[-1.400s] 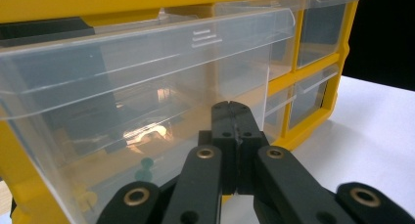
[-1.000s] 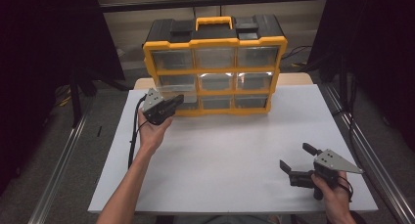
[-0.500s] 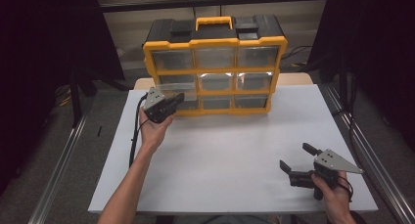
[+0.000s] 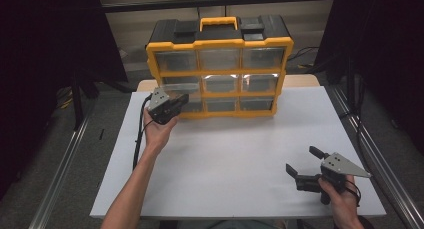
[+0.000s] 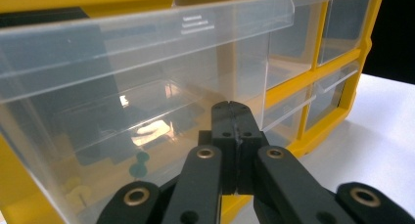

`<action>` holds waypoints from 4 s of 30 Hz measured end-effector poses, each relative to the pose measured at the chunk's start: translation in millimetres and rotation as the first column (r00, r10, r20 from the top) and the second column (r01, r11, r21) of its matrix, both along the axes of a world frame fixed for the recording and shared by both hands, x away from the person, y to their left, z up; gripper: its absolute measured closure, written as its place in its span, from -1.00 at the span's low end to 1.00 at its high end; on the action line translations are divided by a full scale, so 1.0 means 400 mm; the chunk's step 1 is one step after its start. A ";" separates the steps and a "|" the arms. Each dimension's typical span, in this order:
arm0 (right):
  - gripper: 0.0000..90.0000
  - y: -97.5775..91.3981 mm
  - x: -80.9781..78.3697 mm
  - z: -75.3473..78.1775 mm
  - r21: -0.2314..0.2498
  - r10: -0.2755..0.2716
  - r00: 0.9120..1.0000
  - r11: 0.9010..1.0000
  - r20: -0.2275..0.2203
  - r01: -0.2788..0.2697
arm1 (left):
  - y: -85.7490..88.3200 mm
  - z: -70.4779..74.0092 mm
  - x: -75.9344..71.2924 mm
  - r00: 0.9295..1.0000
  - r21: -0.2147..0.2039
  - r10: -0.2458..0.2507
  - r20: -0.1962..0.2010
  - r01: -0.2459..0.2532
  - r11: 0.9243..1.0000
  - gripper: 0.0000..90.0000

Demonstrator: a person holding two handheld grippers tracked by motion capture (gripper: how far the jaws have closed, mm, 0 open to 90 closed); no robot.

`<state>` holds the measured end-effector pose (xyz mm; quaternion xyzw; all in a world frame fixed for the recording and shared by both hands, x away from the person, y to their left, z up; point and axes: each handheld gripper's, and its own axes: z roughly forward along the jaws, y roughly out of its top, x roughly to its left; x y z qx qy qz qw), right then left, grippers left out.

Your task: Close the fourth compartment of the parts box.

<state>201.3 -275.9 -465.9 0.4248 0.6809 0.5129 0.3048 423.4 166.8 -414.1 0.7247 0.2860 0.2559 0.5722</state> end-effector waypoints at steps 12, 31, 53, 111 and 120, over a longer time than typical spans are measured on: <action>-0.99 0.000 0.000 0.000 0.001 0.000 1.000 1.000 0.001 0.000 | -0.004 -0.002 0.013 1.000 0.008 0.016 -0.003 -0.016 1.000 1.00; -0.99 0.001 0.001 -0.001 0.002 -0.001 1.000 1.000 0.000 0.001 | -0.011 0.001 0.039 1.000 0.025 0.018 -0.009 -0.018 1.000 1.00; -0.99 0.001 0.002 -0.001 0.000 0.000 1.000 1.000 0.002 0.000 | -0.021 0.005 0.061 0.999 0.025 0.040 -0.008 -0.040 0.999 1.00; -0.99 -0.004 0.007 -0.003 0.009 -0.024 1.000 1.000 -0.005 0.025 | -0.004 0.036 -0.041 0.999 -0.025 0.019 -0.038 -0.020 0.999 -0.71; -0.99 -0.004 0.005 -0.002 0.004 -0.029 1.000 1.000 0.000 0.029 | 0.034 0.029 -0.082 0.999 -0.042 0.028 -0.045 -0.030 0.999 -0.91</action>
